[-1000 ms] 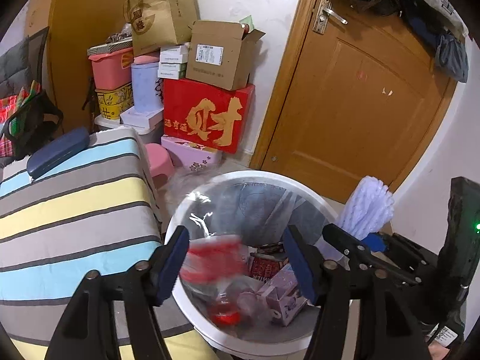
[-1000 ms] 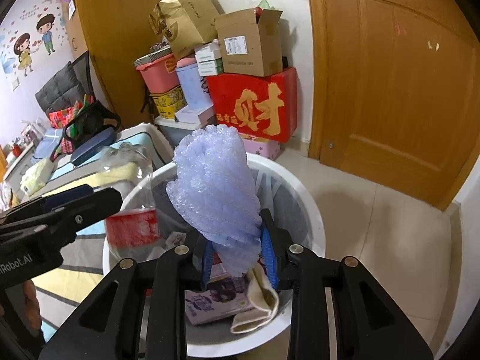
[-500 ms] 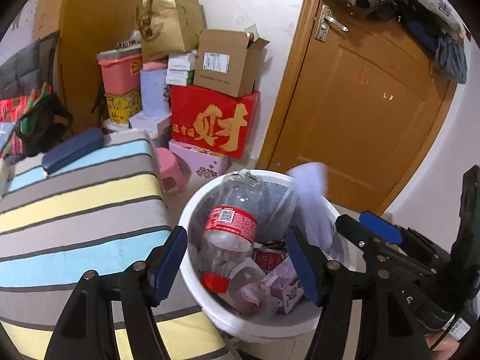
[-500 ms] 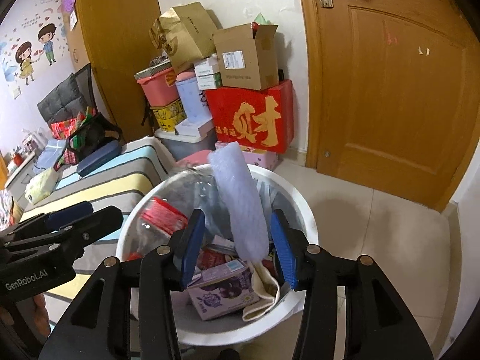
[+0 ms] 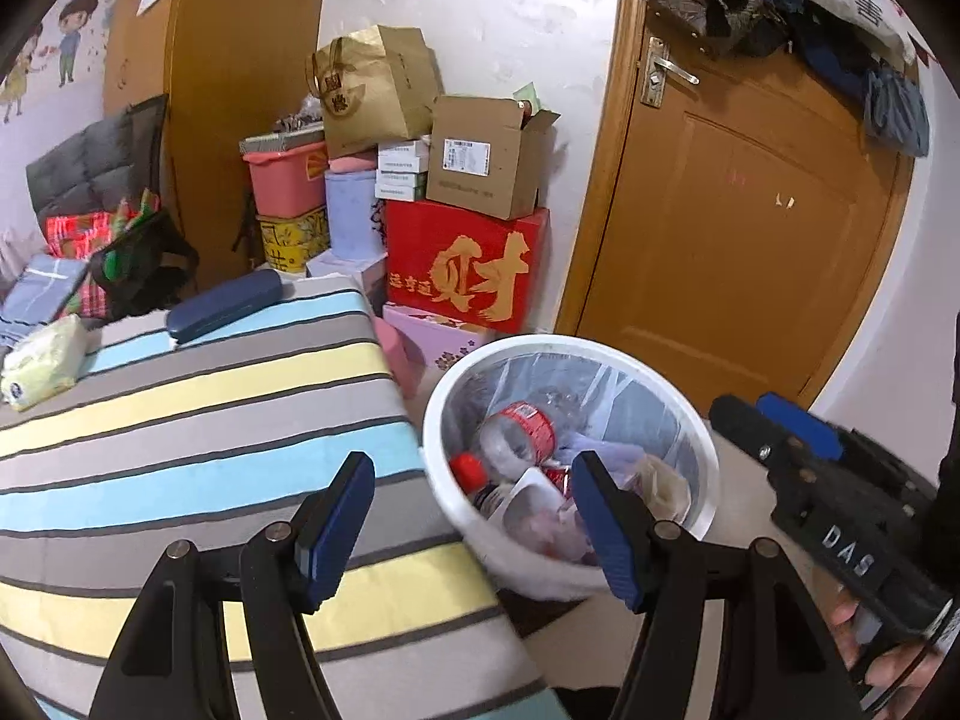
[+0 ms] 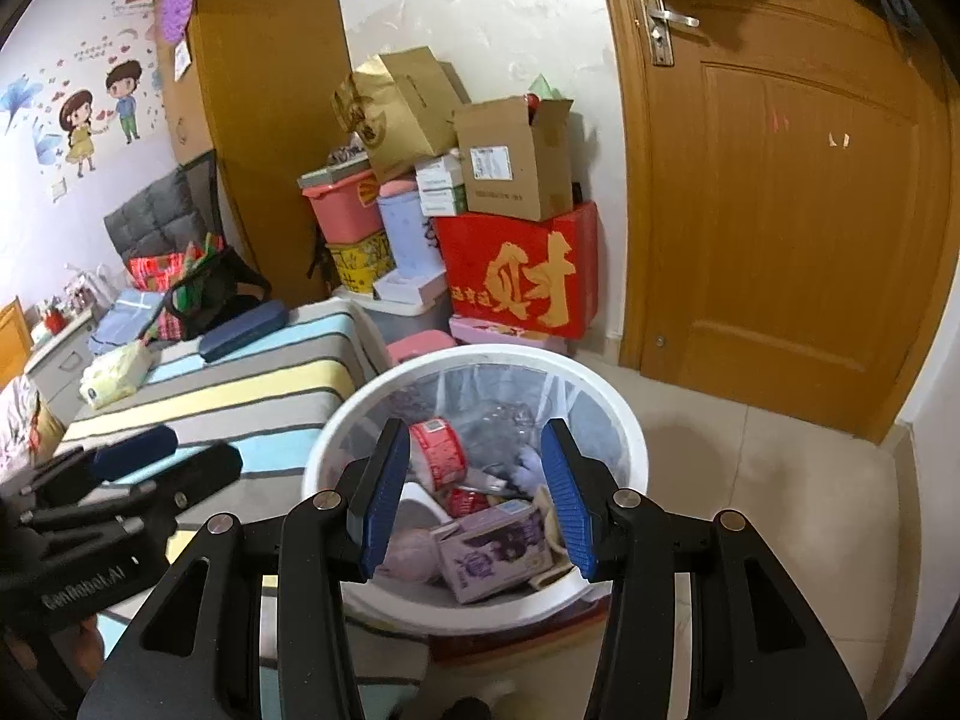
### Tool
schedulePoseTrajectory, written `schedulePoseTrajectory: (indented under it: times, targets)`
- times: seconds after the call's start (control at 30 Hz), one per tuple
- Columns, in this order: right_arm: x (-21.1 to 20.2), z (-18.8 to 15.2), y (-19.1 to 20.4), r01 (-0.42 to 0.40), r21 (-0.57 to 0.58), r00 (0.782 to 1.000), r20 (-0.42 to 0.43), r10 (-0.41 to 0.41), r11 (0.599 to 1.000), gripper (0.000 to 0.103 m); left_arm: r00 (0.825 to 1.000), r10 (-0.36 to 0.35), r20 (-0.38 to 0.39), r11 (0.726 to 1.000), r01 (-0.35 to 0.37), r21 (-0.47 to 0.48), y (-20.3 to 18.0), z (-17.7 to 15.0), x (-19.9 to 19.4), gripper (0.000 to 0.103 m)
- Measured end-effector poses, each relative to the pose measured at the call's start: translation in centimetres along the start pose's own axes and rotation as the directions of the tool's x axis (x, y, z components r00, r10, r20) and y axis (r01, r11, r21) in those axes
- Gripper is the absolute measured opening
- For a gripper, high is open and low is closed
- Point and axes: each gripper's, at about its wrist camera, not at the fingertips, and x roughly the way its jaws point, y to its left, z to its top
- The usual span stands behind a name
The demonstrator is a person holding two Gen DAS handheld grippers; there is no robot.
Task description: Collect trash
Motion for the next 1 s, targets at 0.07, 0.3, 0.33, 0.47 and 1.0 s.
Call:
schedulePoseTrajectory:
  times: [0.07, 0.3, 0.33, 0.47, 1.0]
  targets:
    - [-0.7, -0.4, 0.3, -0.005, -0.001, 1.0, 0.015, 0.005, 1.0, 0.047, 1.0, 0.005, 0.012, 1.0, -0.005, -0.003, 0.2, -0.5, -0.8, 0.068]
    - [-2.8, -1.9, 1.7, 0.004, -0.038, 0.999, 0.054, -0.002, 0.999, 0.047, 0.997, 0.07, 0.041, 0.997, -0.071, 0.007, 0.8, -3.0, -3.7, 0.068]
    - [-3.0, -2.2, 1.9, 0.002, -0.043, 0.998, 0.058, 0.001, 0.999, 0.047, 0.996, 0.073, 0.044, 0.997, -0.073, 0.006, 0.8, -3.4, -4.1, 0.068]
    - [-3.8, -3.2, 2.7, -0.003, -0.053, 0.998, 0.069, 0.007, 0.999, 0.047, 0.991, 0.116, 0.061, 0.993, -0.116, 0.006, 1.2, -5.1, -5.8, 0.068]
    - [-5.2, -5.5, 4.6, 0.002, -0.077, 0.997, 0.074, 0.004, 0.997, 0.047, 0.983, 0.168, 0.078, 0.985, -0.165, -0.044, 2.5, -9.2, -8.8, 0.068]
